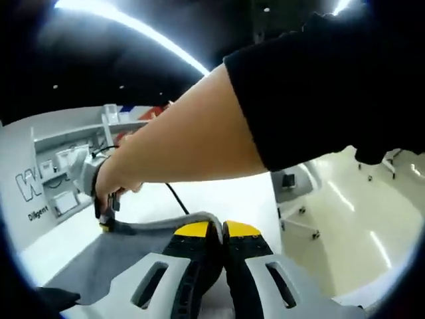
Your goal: Open the folded towel by lifting each exposed corner and separating the folded layers until the towel lies flat within the target outline without major curled edges
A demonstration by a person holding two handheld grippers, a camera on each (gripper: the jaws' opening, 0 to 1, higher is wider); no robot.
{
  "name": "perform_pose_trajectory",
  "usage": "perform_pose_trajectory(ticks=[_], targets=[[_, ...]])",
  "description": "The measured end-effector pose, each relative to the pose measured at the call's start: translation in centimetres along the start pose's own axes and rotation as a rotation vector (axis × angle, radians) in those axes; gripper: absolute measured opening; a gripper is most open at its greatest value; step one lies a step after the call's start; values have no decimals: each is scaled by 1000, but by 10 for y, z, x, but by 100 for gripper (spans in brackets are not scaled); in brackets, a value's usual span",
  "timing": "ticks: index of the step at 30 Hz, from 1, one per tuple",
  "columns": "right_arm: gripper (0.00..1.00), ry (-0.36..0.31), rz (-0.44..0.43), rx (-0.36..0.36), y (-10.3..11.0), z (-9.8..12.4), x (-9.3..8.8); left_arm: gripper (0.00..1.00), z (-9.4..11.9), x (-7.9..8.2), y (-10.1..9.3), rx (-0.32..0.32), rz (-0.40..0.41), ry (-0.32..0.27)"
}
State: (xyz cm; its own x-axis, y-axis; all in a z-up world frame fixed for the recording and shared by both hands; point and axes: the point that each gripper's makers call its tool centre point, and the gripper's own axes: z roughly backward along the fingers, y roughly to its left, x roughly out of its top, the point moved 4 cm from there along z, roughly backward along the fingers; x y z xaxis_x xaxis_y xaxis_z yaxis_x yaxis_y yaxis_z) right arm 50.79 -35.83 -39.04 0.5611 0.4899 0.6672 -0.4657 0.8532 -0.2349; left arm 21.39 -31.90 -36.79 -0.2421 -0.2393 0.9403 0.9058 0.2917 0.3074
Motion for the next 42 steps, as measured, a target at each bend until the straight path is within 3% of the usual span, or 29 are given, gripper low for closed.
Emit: perform_pose_trajectory(ticks=[6, 10, 13, 15, 16, 22, 28, 31, 33, 35, 36, 38, 42], targets=[[10, -14, 9, -19, -6, 0, 0, 17, -6, 1, -5, -32, 49, 2], [20, -36, 11, -44, -14, 2, -2, 29, -8, -5, -15, -100, 175, 55], [26, -49, 13, -36, -22, 5, -5, 37, -7, -7, -23, -128, 193, 81], [23, -54, -51, 22, -19, 8, -9, 47, -6, -5, -37, -190, 257, 104], [24, -51, -60, 17, -22, 10, -11, 50, -5, -2, -40, -199, 289, 101], [27, -50, -34, -14, -22, 12, -11, 63, -3, 7, -49, -225, 340, 98], [22, -45, -7, -22, -15, 7, -9, 82, 0, 18, -56, -298, 541, 36], [24, -45, 5, -29, -17, 8, -10, 82, 8, 28, -58, -329, 517, 6], [26, -49, 5, -36, -18, 8, -10, 82, 17, 33, -58, -321, 405, 1], [25, -55, -1, -35, -19, 7, -11, 87, 29, 41, -62, -339, 352, -9], [24, -58, -4, -32, -18, 7, -11, 91, 35, 44, -62, -341, 344, -17], [24, -67, 2, -37, -18, 7, -11, 83, 52, 48, -61, -369, 338, -24], [24, -62, -12, -27, -19, 10, -12, 93, 80, 56, -41, -349, 317, -52]])
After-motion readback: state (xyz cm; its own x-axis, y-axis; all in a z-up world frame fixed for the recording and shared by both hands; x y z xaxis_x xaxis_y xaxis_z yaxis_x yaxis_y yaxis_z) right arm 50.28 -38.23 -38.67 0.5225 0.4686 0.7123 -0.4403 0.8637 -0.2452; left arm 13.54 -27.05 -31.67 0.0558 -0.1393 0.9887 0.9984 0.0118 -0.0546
